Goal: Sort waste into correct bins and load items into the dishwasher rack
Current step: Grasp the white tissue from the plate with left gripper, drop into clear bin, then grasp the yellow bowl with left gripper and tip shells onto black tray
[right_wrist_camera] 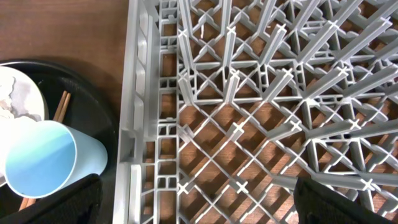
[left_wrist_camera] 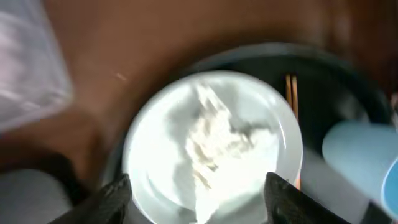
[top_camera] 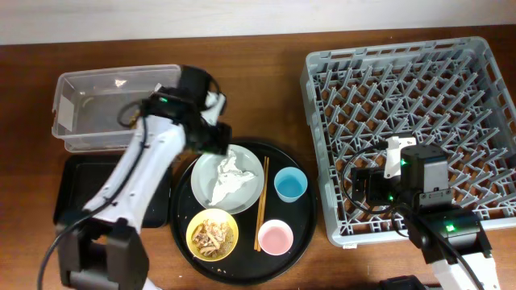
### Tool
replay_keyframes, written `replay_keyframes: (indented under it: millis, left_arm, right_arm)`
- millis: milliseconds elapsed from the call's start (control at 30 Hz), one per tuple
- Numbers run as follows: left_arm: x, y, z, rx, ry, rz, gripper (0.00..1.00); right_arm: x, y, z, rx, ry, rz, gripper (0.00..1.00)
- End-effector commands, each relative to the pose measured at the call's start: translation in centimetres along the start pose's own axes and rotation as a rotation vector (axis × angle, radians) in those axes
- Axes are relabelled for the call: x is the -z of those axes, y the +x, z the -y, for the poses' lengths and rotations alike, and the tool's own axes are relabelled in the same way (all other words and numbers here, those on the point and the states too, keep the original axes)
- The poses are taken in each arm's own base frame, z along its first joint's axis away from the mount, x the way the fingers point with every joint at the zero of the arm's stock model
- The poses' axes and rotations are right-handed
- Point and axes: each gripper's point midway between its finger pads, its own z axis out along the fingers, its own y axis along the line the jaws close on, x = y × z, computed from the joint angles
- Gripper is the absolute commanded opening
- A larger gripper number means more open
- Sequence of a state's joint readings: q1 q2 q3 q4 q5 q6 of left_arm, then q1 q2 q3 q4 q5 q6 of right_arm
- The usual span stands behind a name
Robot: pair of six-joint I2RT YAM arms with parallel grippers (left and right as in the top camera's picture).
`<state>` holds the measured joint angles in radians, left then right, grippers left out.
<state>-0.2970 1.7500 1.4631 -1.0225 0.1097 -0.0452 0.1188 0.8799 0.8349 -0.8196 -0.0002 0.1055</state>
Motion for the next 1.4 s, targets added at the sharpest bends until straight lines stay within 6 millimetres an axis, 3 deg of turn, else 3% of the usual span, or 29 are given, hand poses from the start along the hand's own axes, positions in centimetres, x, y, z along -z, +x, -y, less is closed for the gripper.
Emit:
replay_keyframes:
  millis: [0,133,167,200,233,300,367,467,500,533,567,600,667,767,867,900,967,1067,1100,1167,1267,1300,1367]
  left_arm:
    - [-4.4,4.4,2.2,-0.063,0.023,-0.133,0.68]
    - [-8.2,7.6,2.7,-0.089,0.023,-0.215,0.68]
    - [-9.3,8.3,2.5,-0.088,0.021,-0.24,0.61]
    - [-9.7,8.7,2.4,-0.086,0.018,-0.255,0.43]
    - [-9.7,8.5,2.4,-0.086,0.018,-0.249,0.31]
    - [-9.2,7.4,2.7,-0.089,0.022,-0.218,0.0]
    - [-7.4,5.6,2.8,-0.088,0.016,-0.162,0.0]
    - [-1.3,0.4,0.2,-0.048,-0.095,0.046,0.0]
    - [1.9,-1.7,-1.6,-0.011,-0.141,0.155,0.0]
    - [3.5,-2.8,-2.9,0.018,-0.171,0.216,0.0]
    - [5.7,-4.1,-5.5,0.073,-0.219,0.307,0.0]
    - [6.5,-4.9,-7.0,0.105,-0.239,0.352,0.01]
    - [7.7,-6.3,-10.7,0.182,-0.276,0.438,0.03]
    - [8.0,-7.4,-15.0,0.26,-0.32,0.497,0.05]
    - [6.1,-7.6,-18.0,0.309,-0.344,0.486,0.33]
    - [6.0,-7.7,-18.1,0.309,-0.345,0.486,0.5]
    - [6.7,-7.6,-17.0,0.295,-0.316,0.492,0.53]
    - [7.4,-4.0,-8.8,0.192,-0.1,0.354,0.52]
    - [6.9,-2.4,-6.5,0.163,-0.048,0.281,0.52]
    - [4.6,2.9,-0.6,0.071,0.056,0.036,0.52]
    - [1.7,7.8,4.0,0.051,0.074,-0.15,0.52]
    - [0.3,10.2,5.7,0.059,0.067,-0.224,0.53]
    - [-1.2,12.7,7.0,0.059,0.055,-0.282,0.53]
  right_arm:
    - [0.5,-0.7,-0.2,-0.004,-0.005,0.02,0.99]
    - [0.5,-0.6,-0.2,-0.004,-0.004,0.016,0.99]
    - [0.5,-0.6,-0.2,-0.004,-0.004,0.016,0.99]
    - [0.5,-0.6,-0.2,-0.004,-0.004,0.016,0.99]
    - [0.5,-0.6,-0.2,-0.004,-0.004,0.016,0.99]
    - [0.5,-0.6,-0.2,-0.004,-0.004,0.016,0.99]
    - [0.5,-0.6,-0.2,-0.004,-0.004,0.016,0.99]
    - [0.5,-0.6,-0.2,-0.004,-0.004,0.017,0.99]
    - [0.5,-0.6,-0.2,-0.004,-0.004,0.017,0.99]
    - [0.5,-0.6,-0.2,-0.004,-0.004,0.017,0.99]
    - [0.5,-0.6,-0.2,-0.004,-0.004,0.017,0.99]
    - [0.5,-0.6,-0.2,-0.004,-0.004,0.017,0.99]
    - [0.5,-0.6,-0.2,-0.004,-0.004,0.017,0.99]
    - [0.5,-0.6,-0.2,-0.004,-0.004,0.017,0.99]
    - [0.5,-0.6,-0.2,-0.004,-0.004,0.017,0.99]
    - [0.5,-0.6,-0.2,-0.004,-0.004,0.017,0.99]
    - [0.5,-0.6,-0.2,-0.004,-0.004,0.017,0.99]
    - [0.5,-0.6,-0.2,-0.004,-0.004,0.017,0.99]
    - [0.5,-0.6,-0.2,-0.004,-0.004,0.016,0.99]
    - [0.5,-0.6,-0.2,-0.004,-0.004,0.016,0.99]
    - [0.5,-0.6,-0.2,-0.004,-0.005,0.016,0.99]
    - [0.5,-0.6,-0.2,-0.004,-0.005,0.016,0.99]
    - [0.5,-0.6,-0.2,-0.004,-0.005,0.016,0.99]
